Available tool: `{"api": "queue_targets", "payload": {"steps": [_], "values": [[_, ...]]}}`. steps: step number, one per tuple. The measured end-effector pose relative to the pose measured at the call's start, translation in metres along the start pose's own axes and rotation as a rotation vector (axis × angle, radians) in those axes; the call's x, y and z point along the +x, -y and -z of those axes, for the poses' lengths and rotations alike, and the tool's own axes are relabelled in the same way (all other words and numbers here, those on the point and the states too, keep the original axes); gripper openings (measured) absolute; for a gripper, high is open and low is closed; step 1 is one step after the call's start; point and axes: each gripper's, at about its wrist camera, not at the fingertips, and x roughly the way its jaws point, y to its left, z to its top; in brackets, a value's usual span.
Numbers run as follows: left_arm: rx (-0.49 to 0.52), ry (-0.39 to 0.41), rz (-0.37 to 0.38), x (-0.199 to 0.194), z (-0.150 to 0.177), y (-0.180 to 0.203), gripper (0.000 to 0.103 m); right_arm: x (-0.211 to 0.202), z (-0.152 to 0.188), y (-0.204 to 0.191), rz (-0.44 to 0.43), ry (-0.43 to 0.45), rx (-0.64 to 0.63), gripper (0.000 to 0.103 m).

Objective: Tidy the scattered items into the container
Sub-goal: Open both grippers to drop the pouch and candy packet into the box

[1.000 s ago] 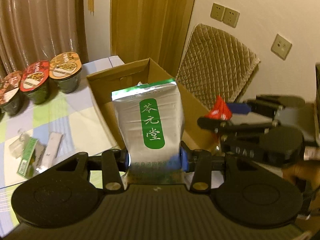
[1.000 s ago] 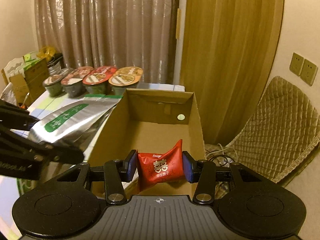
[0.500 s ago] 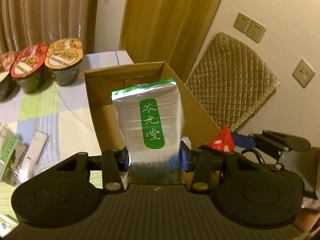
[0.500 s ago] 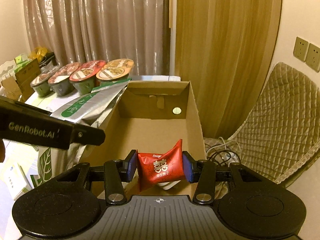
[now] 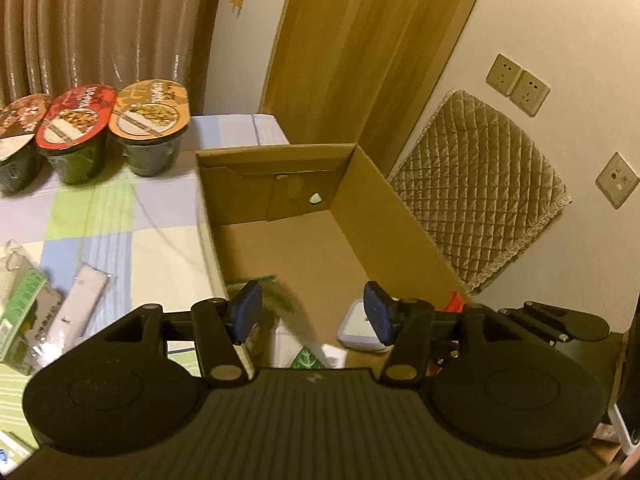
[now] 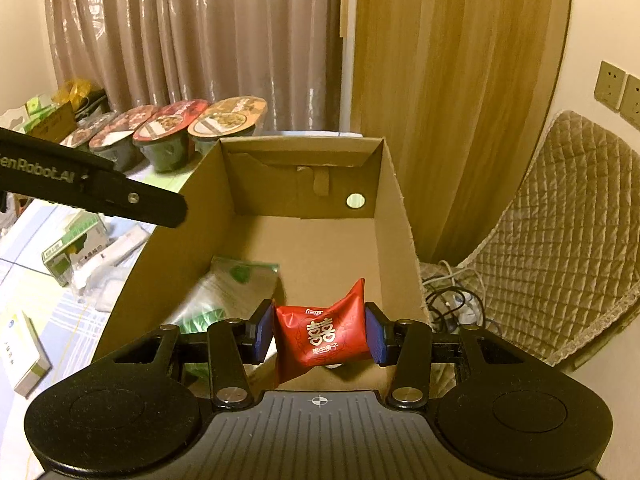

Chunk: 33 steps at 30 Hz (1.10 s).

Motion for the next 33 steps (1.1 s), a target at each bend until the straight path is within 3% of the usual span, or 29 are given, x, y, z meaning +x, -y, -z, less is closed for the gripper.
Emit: {"api": "queue_targets", "payload": {"steps": [11, 13, 15, 27, 33], "values": [[0.002, -0.016, -0.018, -0.015, 0.014, -0.013, 0.051, 0.002, -0.003, -0.013, -0.012, 0.025, -0.019, 0.05], [0.003, -0.017, -0.018, -0.017, 0.016, -0.014, 0.052, 0.003, -0.004, -0.015, -0.004, 0.041, -0.022, 0.103], [0.005, -0.016, -0.02, -0.019, 0.018, -0.016, 0.052, -0.001, -0.004, -0.016, -0.017, 0.084, -0.019, 0.103], [-0.01, -0.007, -0.038, -0.049, 0.034, -0.032, 0.058, -0.022, 0.005, -0.027, 0.011, 0.083, -0.03, 0.103], [0.003, -0.019, -0.054, -0.071, 0.056, -0.031, 0.066, -0.045, 0.016, -0.041, 0.018, 0.077, -0.028, 0.103]]}}
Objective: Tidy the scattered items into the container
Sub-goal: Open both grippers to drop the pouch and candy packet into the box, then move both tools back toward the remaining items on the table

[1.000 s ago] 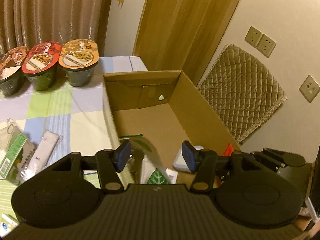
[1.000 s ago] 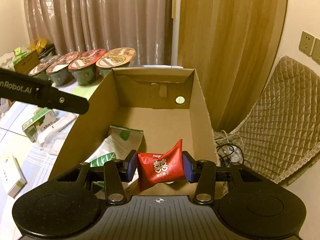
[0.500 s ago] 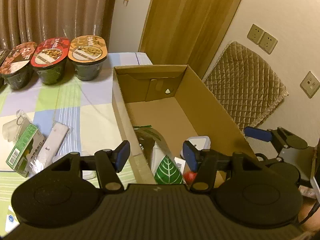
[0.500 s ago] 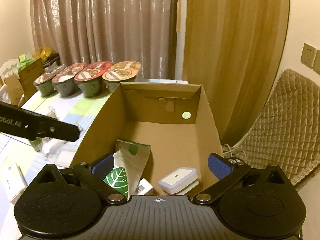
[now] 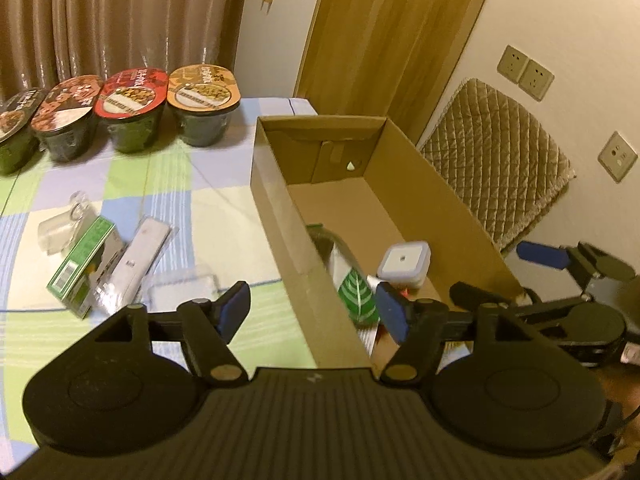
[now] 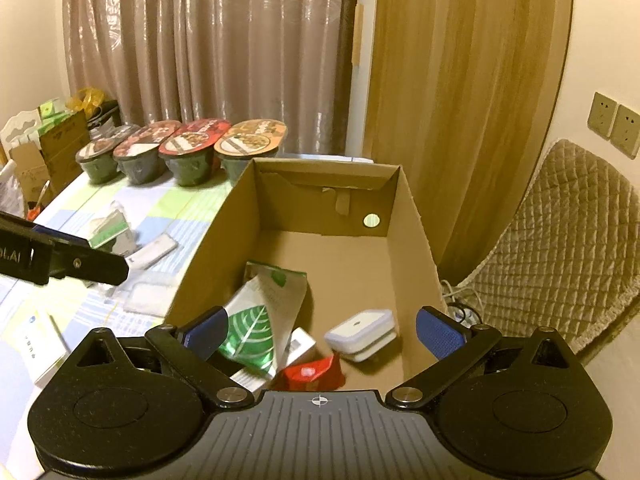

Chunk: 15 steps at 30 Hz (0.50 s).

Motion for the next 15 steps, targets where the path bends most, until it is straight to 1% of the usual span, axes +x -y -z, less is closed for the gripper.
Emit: {"api": "queue_targets", "payload": {"steps": [3, 5, 9, 11, 13, 15], "values": [[-0.004, -0.007, -0.005, -0.012, 0.013, -0.001, 0.071, -0.014, 0.004, -0.009, 0.0, 0.002, 0.004, 0.103], [-0.005, -0.011, -0.007, -0.021, 0.022, -0.003, 0.078, -0.024, 0.007, -0.016, -0.003, 0.006, 0.003, 0.103], [-0.003, -0.015, -0.013, -0.04, 0.037, -0.005, 0.084, -0.041, 0.014, -0.033, -0.013, 0.005, -0.006, 0.103], [-0.002, -0.01, -0.022, -0.05, 0.045, -0.007, 0.093, -0.048, 0.017, -0.041, -0.017, 0.002, -0.006, 0.103], [0.003, -0.003, -0.042, -0.059, 0.053, -0.009, 0.097, -0.055, 0.02, -0.048, -0.02, 0.001, -0.007, 0.103], [0.007, -0.008, -0.051, -0.067, 0.061, -0.011, 0.098, -0.062, 0.023, -0.055, -0.028, -0.001, -0.001, 0.103]]}}
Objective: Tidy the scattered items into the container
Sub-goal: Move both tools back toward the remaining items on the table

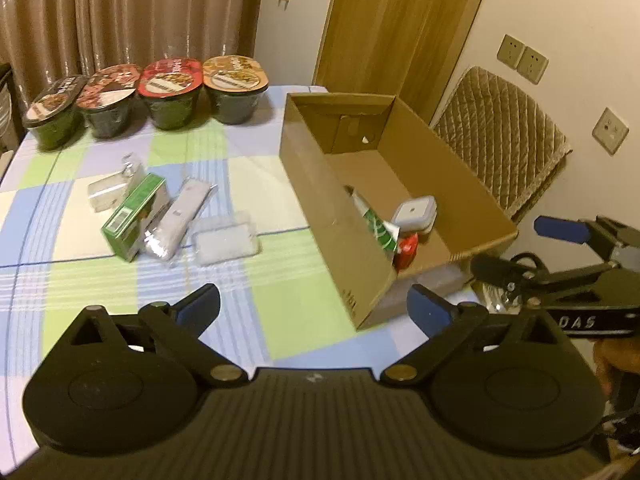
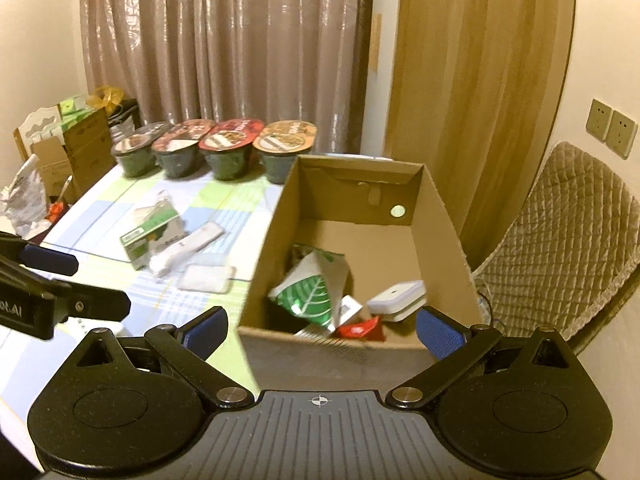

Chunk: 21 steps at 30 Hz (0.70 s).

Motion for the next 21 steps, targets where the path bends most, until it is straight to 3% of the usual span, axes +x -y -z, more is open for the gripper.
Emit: {"api": "queue_targets", "payload": {"steps": [11, 21], "values": [[-0.002, -0.021, -0.045, -0.035, 0.05, -0.021, 0.101, -0.021, 0.022, -0.04, -0.033, -0.029, -0.014, 0.103], [-0.064, -0.011, -0.067, -0.063, 0.082, -0.042, 0.101, -0.029, 0.035, -0.065, -0.06, -0.056, -0.022, 0.103]]}}
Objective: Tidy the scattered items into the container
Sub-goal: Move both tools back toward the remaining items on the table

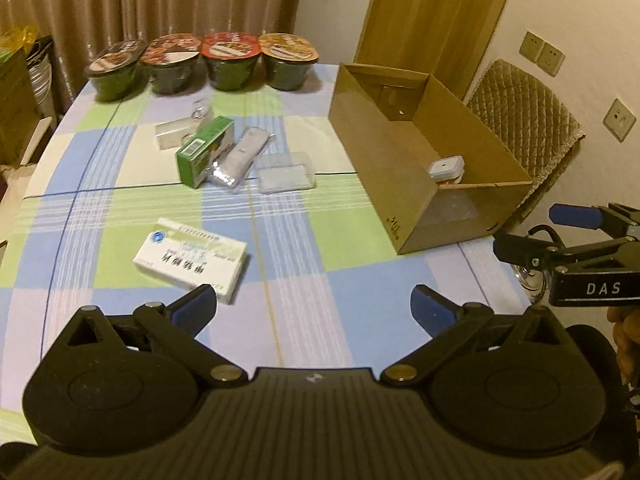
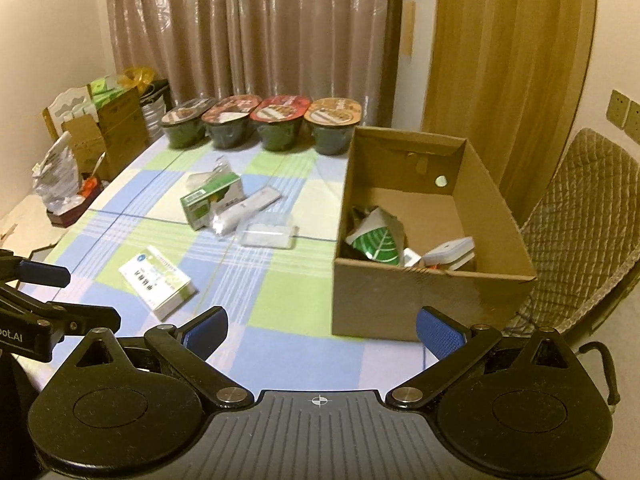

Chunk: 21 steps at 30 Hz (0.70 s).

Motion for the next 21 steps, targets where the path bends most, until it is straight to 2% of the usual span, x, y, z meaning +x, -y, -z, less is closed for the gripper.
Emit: {"api": "queue_targets", "payload": {"steps": [12, 21], "values": [[-0.096, -0.023, -0.073, -0.013, 0.026, -0.063, 0.102, 0.012, 0.005, -0.038, -0.069, -0.033, -0.063, 0.103], [-0.117, -0.036, -0.118, -0.01, 0.025, -0.099, 0.102, 0.038, 0.006, -0.065, -0.134, -0.076, -0.121, 0.103]]}}
